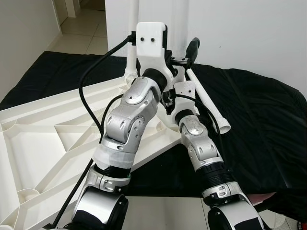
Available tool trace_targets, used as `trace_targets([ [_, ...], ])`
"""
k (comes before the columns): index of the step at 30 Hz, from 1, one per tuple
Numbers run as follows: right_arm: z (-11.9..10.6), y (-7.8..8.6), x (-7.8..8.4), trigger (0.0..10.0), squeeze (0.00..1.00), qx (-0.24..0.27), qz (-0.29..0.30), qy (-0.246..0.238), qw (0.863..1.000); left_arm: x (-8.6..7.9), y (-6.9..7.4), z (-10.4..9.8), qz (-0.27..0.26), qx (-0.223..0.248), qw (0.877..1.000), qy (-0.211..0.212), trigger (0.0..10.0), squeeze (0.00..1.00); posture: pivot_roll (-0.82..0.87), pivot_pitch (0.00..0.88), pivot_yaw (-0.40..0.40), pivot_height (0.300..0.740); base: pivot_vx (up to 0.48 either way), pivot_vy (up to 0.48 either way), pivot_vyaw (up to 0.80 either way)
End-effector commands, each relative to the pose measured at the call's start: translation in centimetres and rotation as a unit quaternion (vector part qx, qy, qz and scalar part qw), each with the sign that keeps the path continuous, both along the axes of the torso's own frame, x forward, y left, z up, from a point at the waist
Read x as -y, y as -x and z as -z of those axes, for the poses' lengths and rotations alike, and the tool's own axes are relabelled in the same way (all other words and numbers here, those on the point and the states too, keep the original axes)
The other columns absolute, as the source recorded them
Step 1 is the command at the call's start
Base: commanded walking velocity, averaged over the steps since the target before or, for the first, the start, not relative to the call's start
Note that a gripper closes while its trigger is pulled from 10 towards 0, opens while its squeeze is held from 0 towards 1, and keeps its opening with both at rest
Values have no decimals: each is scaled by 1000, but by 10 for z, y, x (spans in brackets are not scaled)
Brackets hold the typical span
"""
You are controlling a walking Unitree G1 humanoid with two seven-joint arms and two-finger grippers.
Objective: Building children table
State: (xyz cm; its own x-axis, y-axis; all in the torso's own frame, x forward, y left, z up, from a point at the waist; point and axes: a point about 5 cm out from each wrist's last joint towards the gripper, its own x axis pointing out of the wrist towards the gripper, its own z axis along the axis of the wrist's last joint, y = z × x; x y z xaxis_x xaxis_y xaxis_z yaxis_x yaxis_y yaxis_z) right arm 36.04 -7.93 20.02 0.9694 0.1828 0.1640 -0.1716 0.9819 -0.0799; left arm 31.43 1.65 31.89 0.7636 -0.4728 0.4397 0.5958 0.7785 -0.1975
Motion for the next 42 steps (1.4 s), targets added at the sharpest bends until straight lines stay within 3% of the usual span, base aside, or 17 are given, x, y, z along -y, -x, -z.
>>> trace_targets([
  [1, -1, -2, 10, 10000, 0, -1, 22, -14, 1000, 9, 9, 5, 66, 0, 998, 16, 10000, 0, 29, 0, -116, 740, 0, 0, 0],
  [9, -1, -4, 30, 10000, 0, 7, 58, -44, 997, -18, 0, 21, 33, -38, 998, 32, 10000, 0, 21, 0, -106, 740, 0, 0, 0],
  [15, 2, -2, 35, 10000, 0, 5, 68, -61, 996, -24, -2, 34, 20, -54, 998, 19, 10000, 0, 15, 0, -100, 740, 0, 0, 0],
  [19, 5, 3, 38, 10000, 0, 3, 73, -88, 993, -30, -4, 54, -5, -74, 997, -22, 10000, 0, 12, 0, -99, 740, 0, 0, 0],
  [24, 10, 9, 41, 10000, 0, -1, 52, -145, 988, -33, -3, 67, -22, -78, 996, -40, 10000, 0, 13, 0, -91, 740, 0, 0, 0],
  [31, 14, 8, 46, 10000, 0, -11, 75, -145, 986, -34, -2, 85, -45, -66, 992, -100, 10000, 0, 22, 0, -99, 740, 0, 0, 0],
  [35, 16, 7, 53, 10000, 0, -6, 81, -143, 986, -31, 1, 104, -48, -53, 985, -157, 10000, 0, 18, 0, -86, 740, 0, 0, 0],
  [42, 21, 8, 61, 10000, 0, -4, 78, -126, 989, -22, 7, 124, 10, -67, 979, -192, 10000, 0, 13, 0, -67, 740, 0, 0, 0],
])
